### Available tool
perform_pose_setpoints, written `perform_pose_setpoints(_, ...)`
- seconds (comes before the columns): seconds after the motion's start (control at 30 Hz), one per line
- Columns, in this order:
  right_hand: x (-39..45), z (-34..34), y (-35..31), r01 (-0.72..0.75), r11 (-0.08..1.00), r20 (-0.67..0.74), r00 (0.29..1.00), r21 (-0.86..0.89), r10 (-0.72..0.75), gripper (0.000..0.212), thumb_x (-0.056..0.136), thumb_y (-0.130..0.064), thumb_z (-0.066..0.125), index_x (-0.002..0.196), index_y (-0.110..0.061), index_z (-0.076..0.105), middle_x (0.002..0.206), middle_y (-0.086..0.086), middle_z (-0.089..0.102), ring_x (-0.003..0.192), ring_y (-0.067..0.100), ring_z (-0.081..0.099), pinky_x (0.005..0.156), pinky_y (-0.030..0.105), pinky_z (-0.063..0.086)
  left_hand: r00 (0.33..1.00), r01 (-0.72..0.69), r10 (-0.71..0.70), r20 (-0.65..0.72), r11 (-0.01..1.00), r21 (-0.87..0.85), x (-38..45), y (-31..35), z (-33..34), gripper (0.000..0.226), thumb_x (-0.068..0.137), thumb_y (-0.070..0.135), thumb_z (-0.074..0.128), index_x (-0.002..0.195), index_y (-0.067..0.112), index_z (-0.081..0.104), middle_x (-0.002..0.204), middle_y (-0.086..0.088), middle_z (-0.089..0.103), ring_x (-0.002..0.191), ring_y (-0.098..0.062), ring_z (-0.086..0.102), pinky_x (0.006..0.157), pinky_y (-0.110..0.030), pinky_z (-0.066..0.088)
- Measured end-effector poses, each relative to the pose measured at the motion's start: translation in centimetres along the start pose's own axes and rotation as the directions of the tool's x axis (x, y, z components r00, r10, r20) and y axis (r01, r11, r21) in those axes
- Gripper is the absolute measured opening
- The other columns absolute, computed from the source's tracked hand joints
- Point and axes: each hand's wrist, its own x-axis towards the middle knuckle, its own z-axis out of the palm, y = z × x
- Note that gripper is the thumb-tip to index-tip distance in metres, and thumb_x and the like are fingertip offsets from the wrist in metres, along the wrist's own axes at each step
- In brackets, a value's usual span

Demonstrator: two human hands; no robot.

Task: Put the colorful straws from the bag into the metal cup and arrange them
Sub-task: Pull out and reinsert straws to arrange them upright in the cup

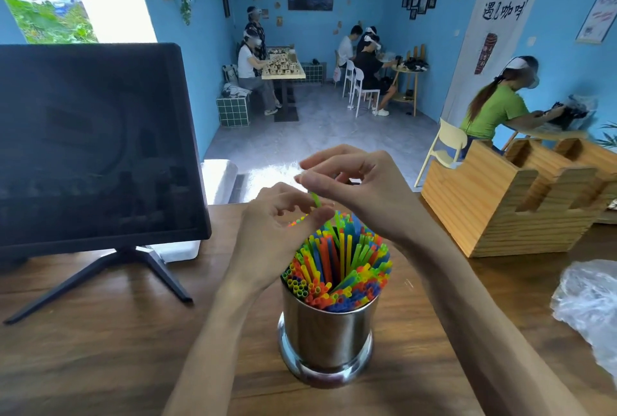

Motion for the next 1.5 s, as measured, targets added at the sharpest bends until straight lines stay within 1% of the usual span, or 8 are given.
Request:
perform_pose_setpoints(0.2, -1.4, -2.0, 0.6, -0.079, 0.996, 0.225, 0.972, 0.045, 0.067, 0.024, 0.103, -0.036, 0.055, 0.113, -0.023, 0.072, 0.110, 0.000, 0.075, 0.110, 0.012, 0.068, 0.096, 0.029, 0.051, 0.975, -0.157, 0.078, -0.206, 0.904, -0.398, -0.5, 1.4, -1.2, 0.003, 0.088, 0.029, 0.077, 0.089, 0.031, 0.077, 0.075, 0.002, 0.075, 0.070, -0.007, 0.070, 0.067, -0.016, 0.052)
perform_pose_setpoints(0.4, -2.4, -4.5, 1.4, -0.112, 0.971, 0.178, 0.981, 0.210, 0.075, 0.017, 0.091, -0.029, 0.070, 0.098, -0.015, 0.076, 0.070, -0.004, 0.067, 0.060, 0.010, 0.061, 0.054, 0.017, 0.044, 0.980, -0.129, 0.036, -0.198, 0.868, -0.480, -0.6, 1.6, -1.8, 0.009, 0.086, 0.033, 0.077, 0.092, 0.026, 0.077, 0.082, -0.007, 0.077, 0.074, -0.016, 0.072, 0.069, -0.022, 0.054)
perform_pose_setpoints(0.63, -2.5, -6.6, 1.5, -0.073, 0.865, -0.107, 0.984, 0.496, 0.144, 0.019, 0.074, -0.038, 0.081, 0.083, -0.021, 0.081, 0.089, 0.005, 0.078, 0.074, 0.017, 0.075, 0.054, 0.019, 0.051, 0.997, 0.046, -0.027, 0.065, 0.953, -0.299, -1.0, 2.0, -1.3, 0.015, 0.071, 0.037, 0.081, 0.085, 0.034, 0.082, 0.084, 0.006, 0.079, 0.081, -0.010, 0.074, 0.074, -0.023, 0.057)
perform_pose_setpoints(0.83, -2.5, -5.8, 1.7, 0.127, 0.935, -0.354, 0.935, 0.331, -0.002, 0.040, 0.091, -0.025, 0.071, 0.129, -0.029, 0.057, 0.089, 0.008, 0.077, 0.072, 0.026, 0.076, 0.062, 0.027, 0.058, 0.978, 0.048, -0.060, 0.199, 0.997, 0.063, -1.0, 1.2, -0.8, 0.005, 0.085, 0.037, 0.079, 0.084, 0.041, 0.080, 0.087, 0.023, 0.073, 0.089, -0.002, 0.063, 0.073, -0.010, 0.045)
perform_pose_setpoints(1.07, -4.8, -1.6, 4.5, 0.016, 0.976, -0.086, 0.996, -0.216, -0.036, 0.017, 0.088, -0.041, 0.075, 0.083, -0.025, 0.076, 0.082, -0.008, 0.072, 0.076, 0.017, 0.070, 0.064, 0.041, 0.055, 0.984, 0.035, -0.049, 0.170, 0.996, 0.083, -0.5, 0.2, -0.9, 0.008, 0.092, 0.031, 0.074, 0.091, 0.038, 0.079, 0.088, 0.021, 0.074, 0.086, -0.002, 0.066, 0.072, -0.012, 0.046)
perform_pose_setpoints(1.17, -5.0, -1.6, 4.7, -0.044, 0.989, -0.139, 0.990, -0.142, 0.024, 0.036, 0.092, -0.053, 0.063, 0.078, -0.025, 0.078, 0.084, -0.009, 0.071, 0.082, 0.021, 0.066, 0.074, 0.049, 0.053, 0.985, 0.047, -0.061, 0.159, 0.995, 0.087, -0.5, 0.0, -0.7, 0.009, 0.092, 0.030, 0.075, 0.091, 0.038, 0.078, 0.089, 0.021, 0.074, 0.088, -0.001, 0.066, 0.073, -0.012, 0.047)
perform_pose_setpoints(1.3, -4.4, -2.2, 5.6, -0.156, 0.982, -0.167, 0.976, -0.107, 0.137, 0.020, 0.101, -0.042, 0.054, 0.097, -0.038, 0.074, 0.088, -0.015, 0.073, 0.083, 0.006, 0.067, 0.069, 0.017, 0.052, 0.974, 0.002, -0.035, 0.225, 0.989, 0.147, -0.5, -0.2, -0.8, 0.020, 0.093, 0.033, 0.073, 0.107, 0.047, 0.074, 0.100, 0.022, 0.069, 0.098, -0.002, 0.061, 0.081, -0.011, 0.043)
perform_pose_setpoints(1.5, -5.0, -3.9, 7.0, -0.339, 0.929, 0.005, 0.940, 0.152, 0.342, 0.027, 0.105, -0.029, 0.055, 0.092, -0.028, 0.079, 0.089, -0.001, 0.075, 0.076, 0.008, 0.065, 0.065, 0.021, 0.055, 0.923, -0.056, -0.074, 0.377, 0.945, 0.323, -0.5, -0.6, -0.5, 0.040, 0.091, 0.067, 0.044, 0.111, 0.051, 0.075, 0.113, 0.030, 0.060, 0.116, 0.001, 0.045, 0.096, -0.028, 0.037)
